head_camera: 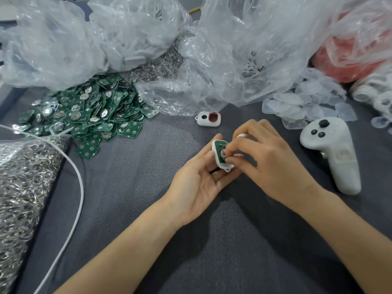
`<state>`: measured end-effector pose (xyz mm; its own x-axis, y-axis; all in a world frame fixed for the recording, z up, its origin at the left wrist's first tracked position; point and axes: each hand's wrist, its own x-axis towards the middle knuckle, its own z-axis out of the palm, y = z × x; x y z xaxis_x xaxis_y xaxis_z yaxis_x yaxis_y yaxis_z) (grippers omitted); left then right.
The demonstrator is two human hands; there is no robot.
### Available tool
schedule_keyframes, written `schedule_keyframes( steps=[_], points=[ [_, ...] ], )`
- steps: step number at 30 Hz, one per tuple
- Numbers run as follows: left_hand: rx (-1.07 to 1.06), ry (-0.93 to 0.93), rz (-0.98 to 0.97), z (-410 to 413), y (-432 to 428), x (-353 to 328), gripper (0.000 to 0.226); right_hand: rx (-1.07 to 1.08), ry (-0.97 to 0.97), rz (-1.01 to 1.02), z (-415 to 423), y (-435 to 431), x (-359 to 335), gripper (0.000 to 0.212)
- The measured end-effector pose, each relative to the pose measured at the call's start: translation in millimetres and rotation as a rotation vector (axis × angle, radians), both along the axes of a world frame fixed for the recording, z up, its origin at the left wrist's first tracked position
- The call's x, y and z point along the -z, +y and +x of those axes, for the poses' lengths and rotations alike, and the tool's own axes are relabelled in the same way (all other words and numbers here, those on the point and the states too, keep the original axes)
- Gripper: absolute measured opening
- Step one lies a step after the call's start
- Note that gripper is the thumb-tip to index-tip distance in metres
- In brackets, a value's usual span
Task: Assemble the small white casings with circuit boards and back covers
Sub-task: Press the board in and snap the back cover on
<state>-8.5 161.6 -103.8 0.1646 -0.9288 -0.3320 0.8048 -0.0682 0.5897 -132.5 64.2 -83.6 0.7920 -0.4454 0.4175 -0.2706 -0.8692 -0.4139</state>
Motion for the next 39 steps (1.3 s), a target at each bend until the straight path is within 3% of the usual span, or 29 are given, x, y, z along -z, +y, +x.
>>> schedule_keyframes(
  steps=[16,39],
  points=[
    [0.016,-0.020,0.019,1.4,0.6,-0.1,0.047,0.010,0.006,0.057,-1.1,-3.0,-2.4,0.025],
    [0.044,-0.033,-0.027,2.2,0.8,1.1,0.046,-0.022,0.005,0.054,-0.8,-1.8,-5.4,0.019]
  ],
)
